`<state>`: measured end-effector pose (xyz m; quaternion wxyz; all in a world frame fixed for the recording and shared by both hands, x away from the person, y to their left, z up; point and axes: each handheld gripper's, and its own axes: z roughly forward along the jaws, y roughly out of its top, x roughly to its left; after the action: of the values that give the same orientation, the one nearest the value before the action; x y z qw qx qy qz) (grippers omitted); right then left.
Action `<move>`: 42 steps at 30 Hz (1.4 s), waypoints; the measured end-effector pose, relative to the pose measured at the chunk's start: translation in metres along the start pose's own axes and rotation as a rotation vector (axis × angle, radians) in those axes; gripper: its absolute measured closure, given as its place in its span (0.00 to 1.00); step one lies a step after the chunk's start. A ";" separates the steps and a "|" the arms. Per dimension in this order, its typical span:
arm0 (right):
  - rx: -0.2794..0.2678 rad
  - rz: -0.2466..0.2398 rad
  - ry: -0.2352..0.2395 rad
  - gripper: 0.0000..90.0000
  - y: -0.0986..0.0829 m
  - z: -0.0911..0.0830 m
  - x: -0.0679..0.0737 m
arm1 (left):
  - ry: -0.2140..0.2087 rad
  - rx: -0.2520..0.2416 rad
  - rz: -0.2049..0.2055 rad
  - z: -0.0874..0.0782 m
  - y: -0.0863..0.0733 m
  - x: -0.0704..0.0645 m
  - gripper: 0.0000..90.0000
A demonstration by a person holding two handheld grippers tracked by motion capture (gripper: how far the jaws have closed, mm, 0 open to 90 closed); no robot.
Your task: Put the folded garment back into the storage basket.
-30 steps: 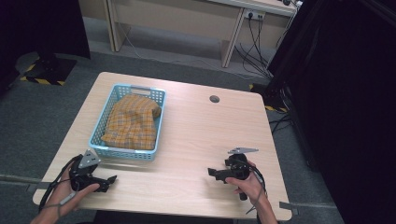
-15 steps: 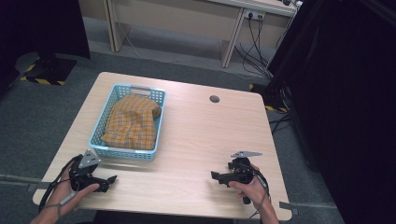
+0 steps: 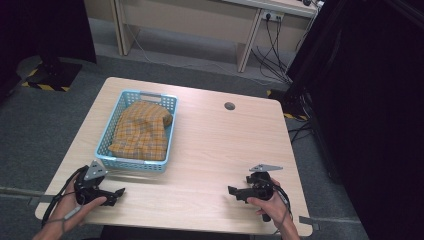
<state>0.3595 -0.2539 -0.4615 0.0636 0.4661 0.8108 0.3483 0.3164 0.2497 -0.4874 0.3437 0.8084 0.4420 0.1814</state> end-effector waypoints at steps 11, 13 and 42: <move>-0.005 -0.005 -0.003 0.09 -0.007 -0.005 -0.001 | 0.000 0.000 0.000 0.000 0.000 0.000 0.00; -0.002 -0.001 -0.005 0.09 -0.008 -0.005 -0.001 | 0.000 0.000 0.000 0.000 0.000 0.000 0.00; -0.004 -0.005 -0.011 0.09 -0.022 -0.013 0.004 | 0.001 -0.002 -0.001 0.000 0.000 0.000 0.00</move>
<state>0.3359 -0.2643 -0.4647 0.0699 0.4659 0.8109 0.3470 0.3160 0.2497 -0.4876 0.3444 0.8078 0.4426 0.1819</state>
